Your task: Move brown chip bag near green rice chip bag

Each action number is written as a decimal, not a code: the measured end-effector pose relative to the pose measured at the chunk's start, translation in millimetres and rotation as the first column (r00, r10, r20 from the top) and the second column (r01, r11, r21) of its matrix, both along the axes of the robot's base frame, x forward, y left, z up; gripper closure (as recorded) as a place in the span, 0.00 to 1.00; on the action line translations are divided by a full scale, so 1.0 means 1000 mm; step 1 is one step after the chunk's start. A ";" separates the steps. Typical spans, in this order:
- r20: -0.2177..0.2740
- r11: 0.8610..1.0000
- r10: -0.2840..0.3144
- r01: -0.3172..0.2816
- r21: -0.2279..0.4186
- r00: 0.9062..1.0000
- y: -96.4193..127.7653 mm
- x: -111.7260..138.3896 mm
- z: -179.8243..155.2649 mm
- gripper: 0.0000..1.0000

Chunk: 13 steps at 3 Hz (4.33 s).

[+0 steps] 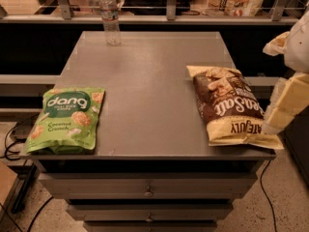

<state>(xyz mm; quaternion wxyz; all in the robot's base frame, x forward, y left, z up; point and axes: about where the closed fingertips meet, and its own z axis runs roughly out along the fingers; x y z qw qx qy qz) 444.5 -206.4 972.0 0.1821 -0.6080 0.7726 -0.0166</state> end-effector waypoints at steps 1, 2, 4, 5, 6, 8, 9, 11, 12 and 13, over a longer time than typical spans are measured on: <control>0.010 0.998 0.021 -0.022 0.051 1.000 0.018 0.018 -0.016 0.00; 0.002 0.998 -0.024 0.024 0.065 1.000 0.022 0.038 -0.041 0.00; -0.057 0.977 -0.203 0.206 0.052 0.977 -0.006 0.048 -0.093 0.00; -0.128 0.974 -0.202 0.212 0.074 0.971 0.002 0.042 -0.127 0.25; -0.152 0.974 -0.197 0.211 0.084 0.969 0.006 0.041 -0.137 0.47; -0.151 0.974 -0.196 0.211 0.085 0.969 0.006 0.041 -0.129 0.93; -0.143 0.975 -0.190 0.203 0.087 0.971 0.008 0.041 -0.125 1.00; 0.235 0.965 0.163 -0.204 0.164 0.958 0.116 0.041 0.052 1.00; 0.227 0.969 0.149 -0.188 0.160 0.963 0.112 0.041 0.048 1.00; 0.190 0.954 0.151 -0.194 0.230 0.970 0.130 0.041 0.030 1.00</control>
Offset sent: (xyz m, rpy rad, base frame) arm 0.0634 0.0212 -0.0739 0.0794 0.0116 -0.1112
